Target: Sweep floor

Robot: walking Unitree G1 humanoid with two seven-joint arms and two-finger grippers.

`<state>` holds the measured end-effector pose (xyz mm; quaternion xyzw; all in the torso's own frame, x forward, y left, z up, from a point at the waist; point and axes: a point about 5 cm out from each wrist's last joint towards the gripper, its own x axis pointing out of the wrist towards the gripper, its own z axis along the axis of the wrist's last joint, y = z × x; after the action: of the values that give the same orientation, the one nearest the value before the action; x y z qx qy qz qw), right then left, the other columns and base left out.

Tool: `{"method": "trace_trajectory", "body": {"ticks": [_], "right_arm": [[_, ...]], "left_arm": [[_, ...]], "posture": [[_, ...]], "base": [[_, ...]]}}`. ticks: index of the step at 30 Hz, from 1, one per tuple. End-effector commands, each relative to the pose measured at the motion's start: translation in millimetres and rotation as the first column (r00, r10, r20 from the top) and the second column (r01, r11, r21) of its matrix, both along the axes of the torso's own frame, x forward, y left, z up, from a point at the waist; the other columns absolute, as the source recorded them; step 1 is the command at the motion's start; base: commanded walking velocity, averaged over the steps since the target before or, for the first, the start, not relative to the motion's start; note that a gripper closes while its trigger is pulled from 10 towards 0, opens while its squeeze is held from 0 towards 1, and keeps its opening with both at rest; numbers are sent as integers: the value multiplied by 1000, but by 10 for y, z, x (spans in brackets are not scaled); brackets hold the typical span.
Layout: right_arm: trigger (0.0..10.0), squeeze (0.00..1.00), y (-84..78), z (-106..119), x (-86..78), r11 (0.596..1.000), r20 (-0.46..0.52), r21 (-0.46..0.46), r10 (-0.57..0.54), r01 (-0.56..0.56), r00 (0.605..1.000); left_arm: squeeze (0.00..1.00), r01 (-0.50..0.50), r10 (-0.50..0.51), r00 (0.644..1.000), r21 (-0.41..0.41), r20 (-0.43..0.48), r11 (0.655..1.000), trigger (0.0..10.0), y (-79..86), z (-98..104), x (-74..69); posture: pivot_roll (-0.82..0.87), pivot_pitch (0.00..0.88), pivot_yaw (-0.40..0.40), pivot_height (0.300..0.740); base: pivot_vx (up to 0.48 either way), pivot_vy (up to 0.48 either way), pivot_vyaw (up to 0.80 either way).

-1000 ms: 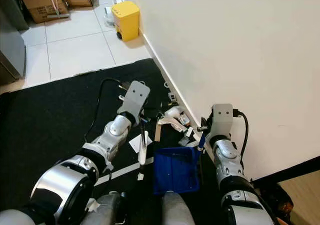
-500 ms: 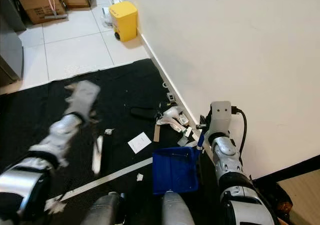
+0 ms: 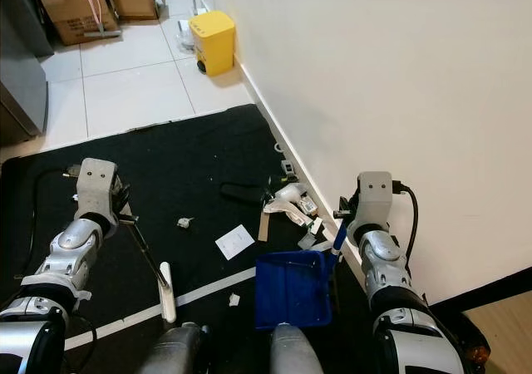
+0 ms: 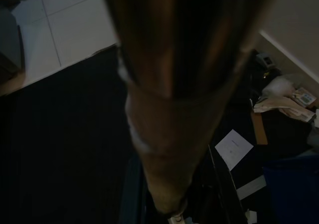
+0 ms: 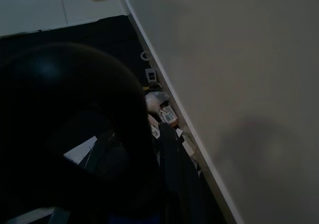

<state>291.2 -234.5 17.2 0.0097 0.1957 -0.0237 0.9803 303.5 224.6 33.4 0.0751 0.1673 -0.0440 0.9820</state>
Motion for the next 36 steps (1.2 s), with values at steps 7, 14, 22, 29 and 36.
{"method": "trace_trajectory", "body": {"ticks": [7,14,22,29,36], "right_arm": [[10000,0,73,-218,-158,996,-98,90,-10,19,995],[10000,0,92,-234,-164,995,-107,96,-11,22,994],[10000,0,84,-237,-165,996,-114,91,-11,22,993],[10000,0,80,-239,-164,996,-122,87,-5,16,993],[10000,0,98,-242,-160,996,-124,91,-3,14,992]], "left_arm": [[0,50,-52,997,-43,-61,998,10000,-174,-131,-90],[0,46,-51,997,-72,-65,996,10000,-260,-116,-61],[0,66,-76,993,-99,-95,993,10000,-376,-187,-139],[0,52,-64,992,-105,-108,993,10000,-375,-192,-150],[0,54,-65,990,-89,-127,995,10000,-398,-212,-175]], "posture": [[24,12,2,740],[23,24,1,740],[22,31,-3,740],[24,38,-7,740],[26,39,-4,740]], "base": [[0,0,0],[0,0,0],[0,0,0],[0,0,0],[0,0,0]]}}
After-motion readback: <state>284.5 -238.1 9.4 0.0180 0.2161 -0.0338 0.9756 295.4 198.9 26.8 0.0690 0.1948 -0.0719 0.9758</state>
